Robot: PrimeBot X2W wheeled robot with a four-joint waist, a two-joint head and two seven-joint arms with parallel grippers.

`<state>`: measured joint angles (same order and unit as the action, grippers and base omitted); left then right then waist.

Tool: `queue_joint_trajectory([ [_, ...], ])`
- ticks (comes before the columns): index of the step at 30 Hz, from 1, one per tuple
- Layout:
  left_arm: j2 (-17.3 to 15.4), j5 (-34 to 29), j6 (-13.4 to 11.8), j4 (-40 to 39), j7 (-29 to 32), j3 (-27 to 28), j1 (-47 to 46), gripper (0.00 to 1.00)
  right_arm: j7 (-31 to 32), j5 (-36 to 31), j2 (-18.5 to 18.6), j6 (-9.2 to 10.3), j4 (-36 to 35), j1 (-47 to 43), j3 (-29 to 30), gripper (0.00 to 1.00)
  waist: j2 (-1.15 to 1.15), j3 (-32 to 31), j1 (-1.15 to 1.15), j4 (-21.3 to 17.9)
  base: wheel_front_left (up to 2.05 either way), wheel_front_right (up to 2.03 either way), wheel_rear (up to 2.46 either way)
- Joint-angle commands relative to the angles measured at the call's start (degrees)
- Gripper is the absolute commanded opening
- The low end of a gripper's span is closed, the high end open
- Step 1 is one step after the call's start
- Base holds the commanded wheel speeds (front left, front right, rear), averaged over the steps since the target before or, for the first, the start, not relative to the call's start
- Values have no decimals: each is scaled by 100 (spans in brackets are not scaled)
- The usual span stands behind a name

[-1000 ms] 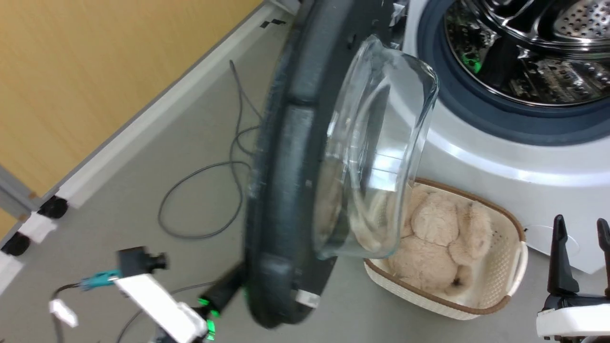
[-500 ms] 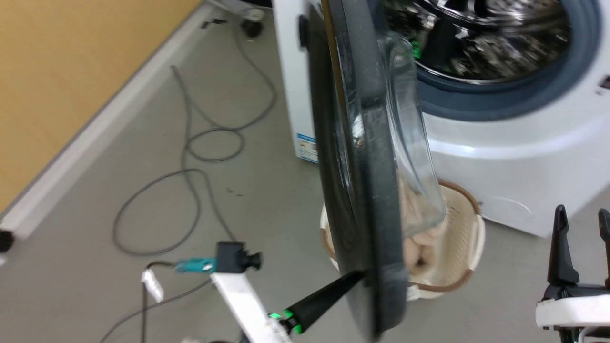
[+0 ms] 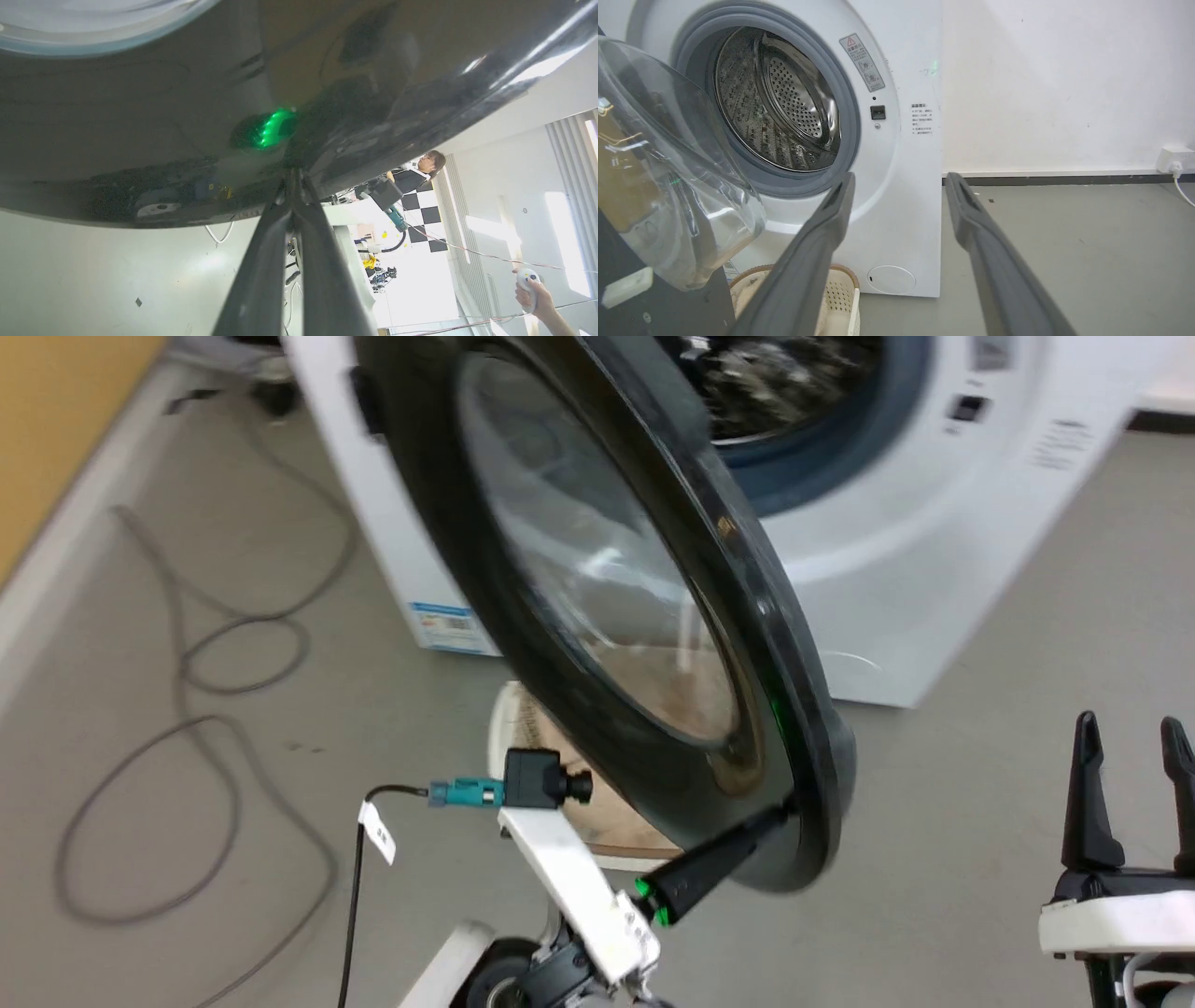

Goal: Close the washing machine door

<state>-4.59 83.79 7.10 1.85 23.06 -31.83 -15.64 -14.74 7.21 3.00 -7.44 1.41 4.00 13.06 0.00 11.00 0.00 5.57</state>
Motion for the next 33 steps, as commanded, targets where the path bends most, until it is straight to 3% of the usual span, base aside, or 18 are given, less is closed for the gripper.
queue_joint_trajectory([
  [1, 22, 39, 38, 51, -61, -33, -108, 0, -26, -3, -13, -5, -7, 74, 10, 100, 0, 85, 0, -299, 0, 0, 0],
  [11, -174, -98, 38, 352, -790, -629, -482, 0, -26, 55, -13, -5, 16, -36, 48, 100, 0, 39, 0, -509, 0, 0, 0],
  [21, -901, -783, 38, 209, -2698, -1045, -652, 0, -26, 174, -13, -5, -23, -26, 130, 100, 0, -203, 0, -357, 0, 0, 0],
  [24, -1277, -1463, 38, 343, -3494, -1174, -780, 0, -26, 264, -13, -5, -88, 1, 224, 100, 0, -313, 0, -315, 0, 0, 0],
  [27, -1442, -2385, -15, 787, -3785, -855, -809, 0, -26, 227, -13, -5, -233, 53, 260, 100, 0, -425, 0, -260, 0, 0, 0],
  [33, -896, -5008, -1143, 447, -3803, 1140, -371, 0, -26, 92, -13, -5, -550, 222, 286, 100, 0, -574, 0, -130, 0, 0, 0],
])
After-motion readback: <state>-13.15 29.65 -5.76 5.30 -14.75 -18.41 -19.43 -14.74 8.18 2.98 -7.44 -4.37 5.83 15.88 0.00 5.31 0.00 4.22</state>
